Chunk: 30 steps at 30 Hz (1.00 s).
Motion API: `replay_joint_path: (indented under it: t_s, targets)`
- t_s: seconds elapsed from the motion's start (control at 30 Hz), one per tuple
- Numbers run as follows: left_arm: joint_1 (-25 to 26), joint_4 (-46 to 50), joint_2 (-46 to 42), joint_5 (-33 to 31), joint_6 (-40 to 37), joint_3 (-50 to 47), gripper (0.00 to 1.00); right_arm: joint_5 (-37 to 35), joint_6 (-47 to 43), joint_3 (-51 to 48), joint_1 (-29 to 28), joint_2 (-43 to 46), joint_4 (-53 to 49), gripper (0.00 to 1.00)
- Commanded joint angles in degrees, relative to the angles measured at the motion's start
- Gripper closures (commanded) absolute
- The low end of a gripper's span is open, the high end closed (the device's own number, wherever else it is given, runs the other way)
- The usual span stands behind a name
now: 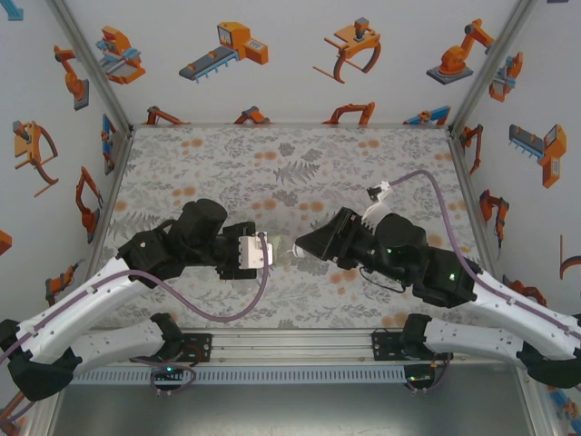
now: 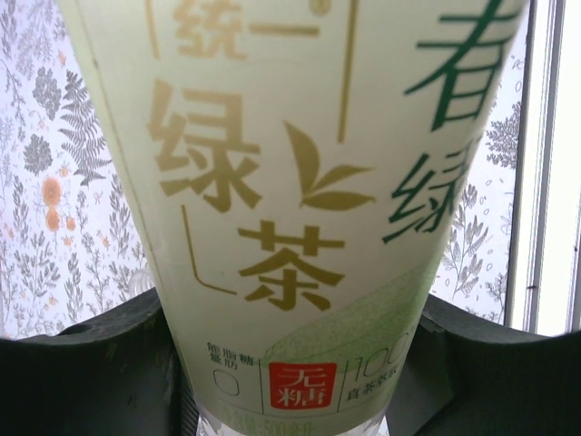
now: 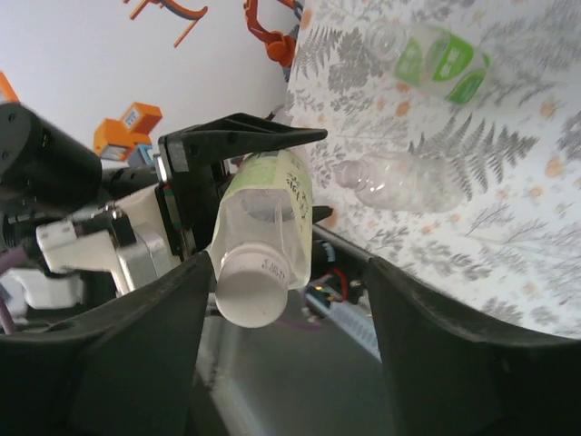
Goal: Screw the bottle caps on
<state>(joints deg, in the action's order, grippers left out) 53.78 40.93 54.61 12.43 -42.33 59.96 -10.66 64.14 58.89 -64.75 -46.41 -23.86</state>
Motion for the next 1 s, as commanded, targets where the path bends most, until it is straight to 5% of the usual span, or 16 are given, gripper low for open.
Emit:
replay_joint_path:
  t_s: [0.0, 0.5, 0.97]
  targets:
    - [0.27, -1.61, -0.37, 2.91, -0.76, 0.04, 1.0, -0.95, -16.3, 3.22, -0.04, 2.87, -0.17, 0.34]
    - [0.45, 2.2, -1.23, 7.2, -1.0, 0.83, 1.0, 22.84, -76.6, 10.64, -0.03, -0.95, -4.68, 0.45]
    - [0.63, 3.08, -2.4, 7.52, -0.32, 0.65, 1.0, 30.6, -86.55, 7.81, -0.11, -2.1, 0.42, 0.45]
